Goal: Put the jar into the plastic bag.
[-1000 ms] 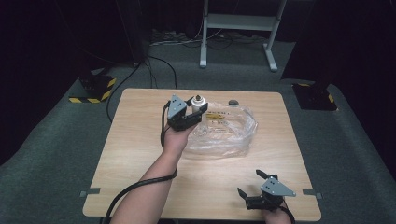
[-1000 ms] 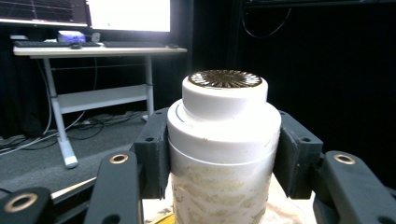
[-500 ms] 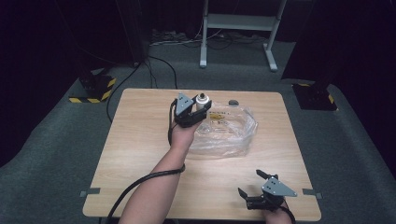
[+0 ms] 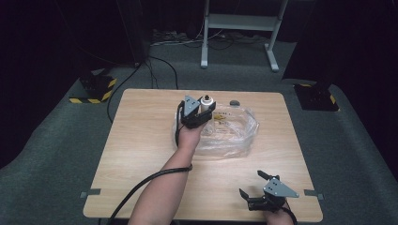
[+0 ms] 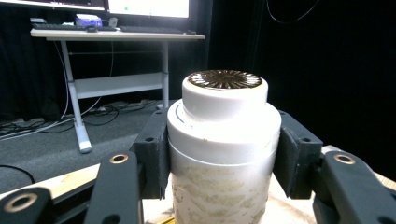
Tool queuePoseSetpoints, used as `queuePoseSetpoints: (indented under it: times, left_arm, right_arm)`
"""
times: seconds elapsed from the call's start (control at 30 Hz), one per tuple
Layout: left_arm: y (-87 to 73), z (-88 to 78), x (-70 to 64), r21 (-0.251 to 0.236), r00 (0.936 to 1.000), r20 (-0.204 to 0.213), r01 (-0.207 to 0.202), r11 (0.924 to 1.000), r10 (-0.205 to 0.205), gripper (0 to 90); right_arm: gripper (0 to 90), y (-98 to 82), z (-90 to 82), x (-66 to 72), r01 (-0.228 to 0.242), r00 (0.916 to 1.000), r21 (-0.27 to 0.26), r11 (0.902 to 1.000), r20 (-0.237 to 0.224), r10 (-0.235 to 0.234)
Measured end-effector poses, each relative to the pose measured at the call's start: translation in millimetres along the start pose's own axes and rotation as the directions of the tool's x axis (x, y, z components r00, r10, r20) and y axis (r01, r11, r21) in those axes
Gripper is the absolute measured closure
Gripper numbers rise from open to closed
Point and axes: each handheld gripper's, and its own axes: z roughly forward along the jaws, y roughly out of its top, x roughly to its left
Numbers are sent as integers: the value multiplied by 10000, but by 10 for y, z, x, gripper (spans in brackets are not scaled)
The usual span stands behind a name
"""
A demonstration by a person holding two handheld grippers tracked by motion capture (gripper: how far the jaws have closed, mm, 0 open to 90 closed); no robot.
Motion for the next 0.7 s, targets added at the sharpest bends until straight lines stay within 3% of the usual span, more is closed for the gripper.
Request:
queuePoseSetpoints:
  times: [0.7]
  left_arm:
    - [-192, 220, -70, 527, 9999, -120, 31, 9986, -25, 462]
  right_arm:
    - [4, -2, -5, -7, -23, 10000, -39, 10000, -87, 22]
